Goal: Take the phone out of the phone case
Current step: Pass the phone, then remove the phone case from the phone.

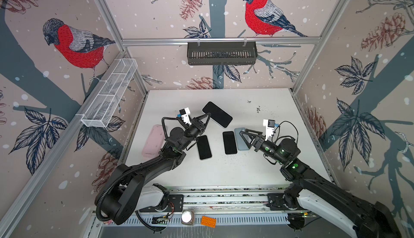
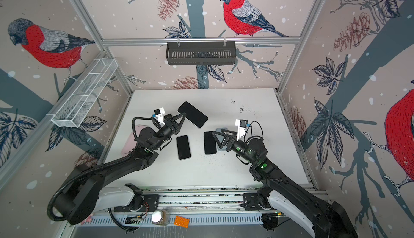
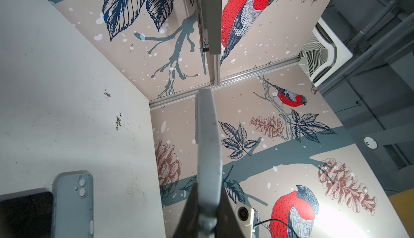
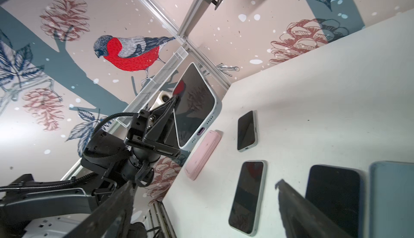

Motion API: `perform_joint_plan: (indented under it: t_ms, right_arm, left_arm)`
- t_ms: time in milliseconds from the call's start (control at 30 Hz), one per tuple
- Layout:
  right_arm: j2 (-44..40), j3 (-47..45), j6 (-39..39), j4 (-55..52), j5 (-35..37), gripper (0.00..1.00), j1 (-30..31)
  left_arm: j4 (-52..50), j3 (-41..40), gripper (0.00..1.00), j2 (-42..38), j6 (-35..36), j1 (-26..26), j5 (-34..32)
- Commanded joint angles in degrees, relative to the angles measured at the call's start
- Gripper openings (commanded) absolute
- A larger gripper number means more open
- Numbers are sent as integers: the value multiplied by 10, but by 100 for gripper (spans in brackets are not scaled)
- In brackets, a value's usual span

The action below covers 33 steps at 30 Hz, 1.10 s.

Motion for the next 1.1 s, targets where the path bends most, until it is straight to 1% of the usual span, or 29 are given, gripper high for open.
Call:
perform_joint_plan:
  t_ms: [0,133,200,300,400,500,700,833,933,1067]
  right_arm:
    - [29,-9,50,144,-31,99,-2]
    - [78,-12,81,222,-46,95,-6]
    - [99,-10,93,251,-53,92,-9]
    - [135,-6,115,301,-69,85,-9]
    - [166,8,123,308,-92,75,-8]
    - [187,4,140,356,-99,71,-6]
    - [213,12,142,370,-100,62,1]
    - [231,14,151,397,-105,59,4]
    - [241,19,150,398,-106,55,7]
    - [246,20,157,418,-108,54,11]
  left_arm:
    - [82,-5,0,-9,-49,-7,-11]
    - [93,-8,0,-8,-62,-19,-16]
    - [104,-11,0,-4,-68,-26,-20]
    - [108,-10,0,2,-73,-35,-26]
    - [127,-10,0,12,-82,-40,-26]
    - [120,-8,0,13,-80,-44,-31]
    - [129,-9,0,19,-82,-47,-30]
    - [132,-8,0,21,-84,-48,-29]
    - [135,-6,0,23,-82,-50,-29]
    - [137,-4,0,25,-82,-52,-28]
